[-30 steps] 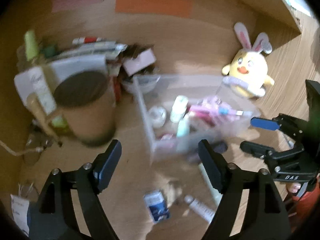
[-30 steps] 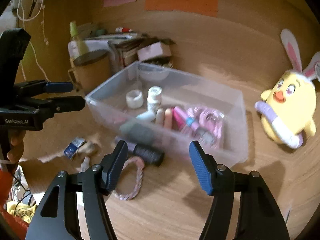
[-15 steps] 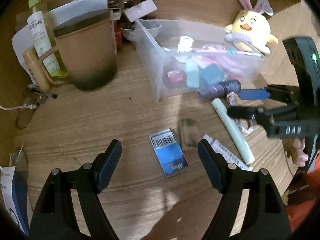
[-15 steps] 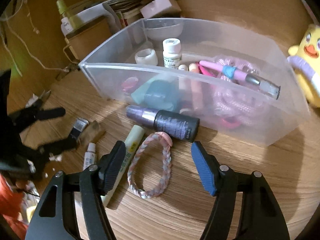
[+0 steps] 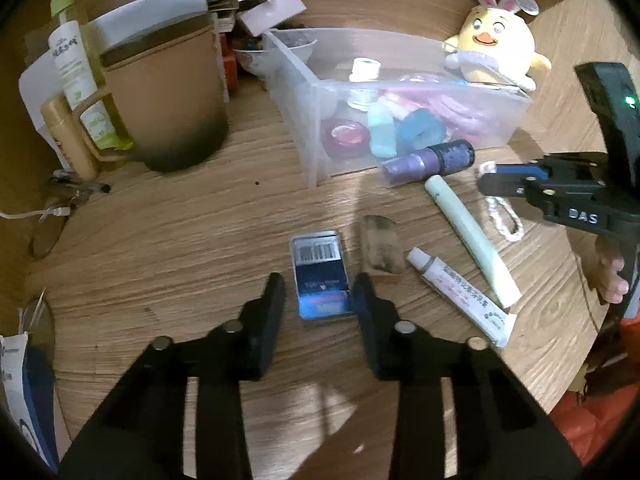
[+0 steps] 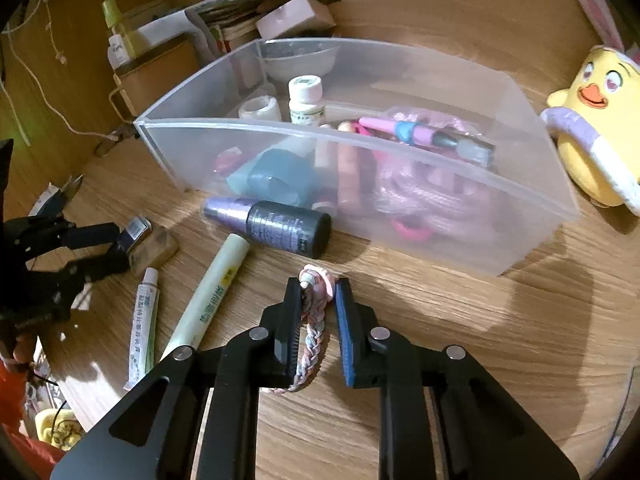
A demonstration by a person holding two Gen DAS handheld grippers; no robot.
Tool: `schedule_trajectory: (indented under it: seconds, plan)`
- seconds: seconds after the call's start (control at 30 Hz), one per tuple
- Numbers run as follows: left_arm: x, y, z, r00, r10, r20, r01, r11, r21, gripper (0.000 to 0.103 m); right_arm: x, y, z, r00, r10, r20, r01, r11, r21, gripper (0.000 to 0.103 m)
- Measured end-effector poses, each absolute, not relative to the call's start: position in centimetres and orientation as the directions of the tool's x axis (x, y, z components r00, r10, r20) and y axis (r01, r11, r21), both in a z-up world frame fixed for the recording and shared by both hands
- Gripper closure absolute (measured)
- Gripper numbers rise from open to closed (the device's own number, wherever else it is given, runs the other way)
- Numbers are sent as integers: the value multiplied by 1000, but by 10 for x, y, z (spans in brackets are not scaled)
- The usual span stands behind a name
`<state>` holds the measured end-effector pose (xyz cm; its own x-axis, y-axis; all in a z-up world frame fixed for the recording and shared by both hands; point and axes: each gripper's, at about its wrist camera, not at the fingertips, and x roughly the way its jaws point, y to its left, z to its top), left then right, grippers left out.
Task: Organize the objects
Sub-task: 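Lower the blue box and bracelet into the clear bin and open both grippers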
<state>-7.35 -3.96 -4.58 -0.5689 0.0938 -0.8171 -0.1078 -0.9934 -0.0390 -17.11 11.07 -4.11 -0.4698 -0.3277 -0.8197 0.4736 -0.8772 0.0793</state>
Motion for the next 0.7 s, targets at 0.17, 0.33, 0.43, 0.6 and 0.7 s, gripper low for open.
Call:
schedule_trajectory:
  seconds: [0.17,0.33,0.43,0.6,0.7]
  plan:
    - [-80,-53,-41,-607,45,-793,-54,-998,-15,76,-163,117,-35,-497,-348,-795,466,-880,93,88]
    - [-77,-65,-20,-668,22,-743,-7,-1000,-23,76,-156,120,-17,-541,-347,-766,467,-881,69,88]
    - [-73,-64,-3,-703,33,-710,-9,-999,-36,76,-154,123,0,-574,-357,-737,465,-883,66,88]
    - [-73,-53,22,-749,64,-659,-43,-998,-47,76,-155,130,33,-656,-358,-664,444,-895,44,88]
    - [-77,-42,38,-781,72,-621,-53,-997,-49,76,-157,132,52,-707,-349,-615,430,-903,18,88]
